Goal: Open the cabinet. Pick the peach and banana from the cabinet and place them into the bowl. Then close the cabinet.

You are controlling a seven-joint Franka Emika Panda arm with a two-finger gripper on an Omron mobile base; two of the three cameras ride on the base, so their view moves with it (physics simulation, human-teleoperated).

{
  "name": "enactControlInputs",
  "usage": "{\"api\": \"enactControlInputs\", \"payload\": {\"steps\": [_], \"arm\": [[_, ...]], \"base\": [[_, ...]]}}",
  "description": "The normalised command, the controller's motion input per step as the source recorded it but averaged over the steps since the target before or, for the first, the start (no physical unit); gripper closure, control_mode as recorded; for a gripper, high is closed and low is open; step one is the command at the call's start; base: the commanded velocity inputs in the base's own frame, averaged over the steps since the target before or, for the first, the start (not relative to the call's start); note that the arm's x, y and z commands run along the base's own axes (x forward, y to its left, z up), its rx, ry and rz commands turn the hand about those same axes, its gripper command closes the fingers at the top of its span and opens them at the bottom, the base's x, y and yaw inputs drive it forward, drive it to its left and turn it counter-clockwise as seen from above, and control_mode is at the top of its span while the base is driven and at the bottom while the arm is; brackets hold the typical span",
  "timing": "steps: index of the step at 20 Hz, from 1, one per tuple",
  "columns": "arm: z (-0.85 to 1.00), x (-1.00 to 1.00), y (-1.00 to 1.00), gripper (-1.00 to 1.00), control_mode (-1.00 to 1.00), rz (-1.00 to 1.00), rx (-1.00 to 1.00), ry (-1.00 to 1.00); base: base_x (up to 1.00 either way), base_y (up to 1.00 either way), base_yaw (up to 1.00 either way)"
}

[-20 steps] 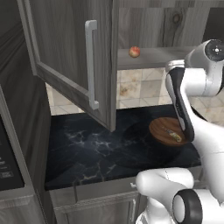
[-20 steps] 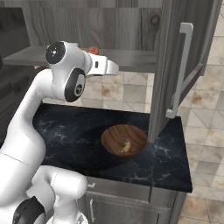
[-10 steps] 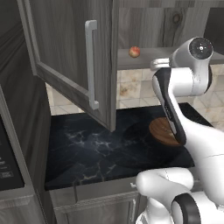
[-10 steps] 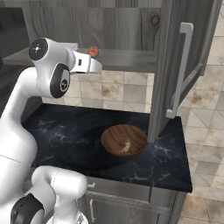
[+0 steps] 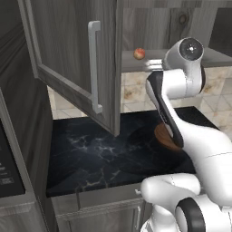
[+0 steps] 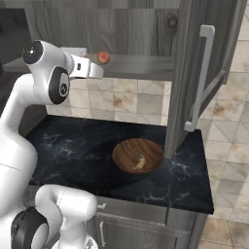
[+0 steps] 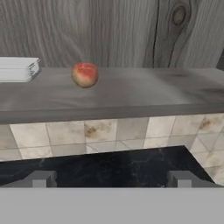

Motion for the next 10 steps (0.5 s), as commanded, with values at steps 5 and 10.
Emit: {"api": "enactControlInputs", "payload": {"steps": [5, 10], "arm": [[0.08, 0.65, 0.03, -1.0, -1.0, 0.0, 0.0, 0.0], [0.26, 0.5, 0.0, -1.0, -1.0, 0.0, 0.0, 0.0]], "base": [[0.0, 0.0, 0.0], [0.0, 0.0, 0.0]]}}
